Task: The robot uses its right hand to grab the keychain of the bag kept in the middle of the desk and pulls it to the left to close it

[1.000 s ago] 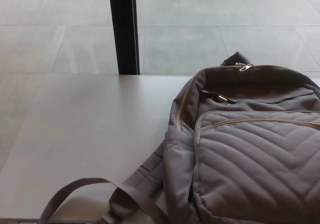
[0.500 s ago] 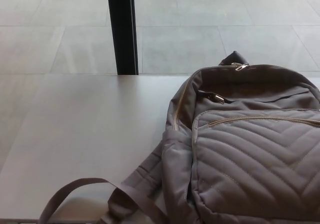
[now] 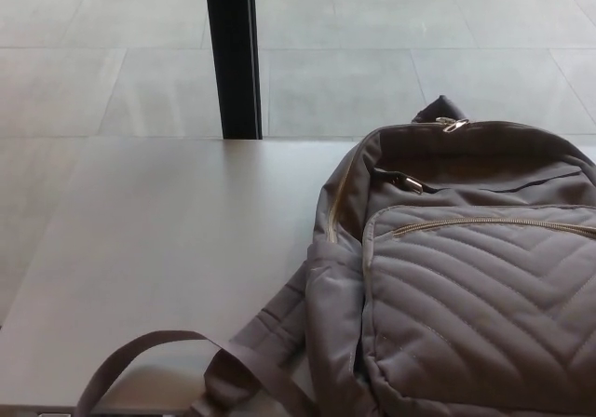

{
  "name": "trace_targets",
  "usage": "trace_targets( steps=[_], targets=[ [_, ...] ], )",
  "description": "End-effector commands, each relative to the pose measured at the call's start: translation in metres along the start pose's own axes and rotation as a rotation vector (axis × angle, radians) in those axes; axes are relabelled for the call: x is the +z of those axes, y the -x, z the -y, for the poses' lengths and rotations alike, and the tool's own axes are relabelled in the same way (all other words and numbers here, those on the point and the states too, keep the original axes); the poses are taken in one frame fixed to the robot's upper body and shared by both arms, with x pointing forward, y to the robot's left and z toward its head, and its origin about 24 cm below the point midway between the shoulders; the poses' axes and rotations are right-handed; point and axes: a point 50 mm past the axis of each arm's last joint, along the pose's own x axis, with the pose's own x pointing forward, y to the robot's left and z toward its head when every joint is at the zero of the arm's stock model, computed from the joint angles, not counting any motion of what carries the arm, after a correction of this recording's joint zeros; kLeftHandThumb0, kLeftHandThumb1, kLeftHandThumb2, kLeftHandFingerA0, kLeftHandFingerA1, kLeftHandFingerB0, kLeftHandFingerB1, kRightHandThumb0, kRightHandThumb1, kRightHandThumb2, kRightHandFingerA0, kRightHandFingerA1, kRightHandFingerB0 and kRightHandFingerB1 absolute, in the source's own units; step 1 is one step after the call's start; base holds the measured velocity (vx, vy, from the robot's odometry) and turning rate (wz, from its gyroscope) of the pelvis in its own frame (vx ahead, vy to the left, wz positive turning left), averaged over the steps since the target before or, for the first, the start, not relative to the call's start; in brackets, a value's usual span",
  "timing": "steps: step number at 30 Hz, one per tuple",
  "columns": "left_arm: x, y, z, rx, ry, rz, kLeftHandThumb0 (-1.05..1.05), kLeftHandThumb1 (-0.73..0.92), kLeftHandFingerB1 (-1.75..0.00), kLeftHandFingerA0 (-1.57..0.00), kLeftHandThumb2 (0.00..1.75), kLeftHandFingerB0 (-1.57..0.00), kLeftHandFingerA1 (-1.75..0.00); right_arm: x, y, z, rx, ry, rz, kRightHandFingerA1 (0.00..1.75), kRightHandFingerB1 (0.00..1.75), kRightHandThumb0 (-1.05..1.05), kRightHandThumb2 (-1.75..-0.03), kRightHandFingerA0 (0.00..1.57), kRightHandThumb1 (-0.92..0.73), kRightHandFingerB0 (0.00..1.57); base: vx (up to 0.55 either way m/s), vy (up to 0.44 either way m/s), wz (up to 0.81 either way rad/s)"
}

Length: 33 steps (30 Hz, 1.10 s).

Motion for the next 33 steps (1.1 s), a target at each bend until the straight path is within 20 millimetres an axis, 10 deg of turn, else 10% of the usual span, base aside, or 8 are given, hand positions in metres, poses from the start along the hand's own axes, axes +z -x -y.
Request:
trace_targets(
  steps=[1,25,33],
  targets=[
    [0.005,0.000,-0.009,0.010,0.017,0.030,-0.47,0.53,-0.52,-0.72,0.56,-0.68,-0.55,-0.003,-0.001,-0.001,0.081,0.118,-0.033,0.53,0.34,-0.32,-0.59,0.54,-0.64,0.37,0.00,0.000,0.00],
    [0.004,0.001,-0.008,0.010,-0.003,0.031,-0.40,0.58,-0.48,-0.73,0.58,-0.67,-0.56,0.026,-0.011,0.007,0.058,0.199,0.081,0.55,0.33,-0.26,-0.59,0.54,-0.65,0.37,0.00,0.000,0.00],
    [0.005,0.001,-0.007,0.005,-0.014,0.035,-0.43,0.59,-0.48,-0.70,0.58,-0.68,-0.54,0.035,-0.017,-0.007,0.112,0.252,0.080,0.54,0.30,-0.45,-0.60,0.50,-0.62,0.16,0.00,0.000,0.00]
  ],
)
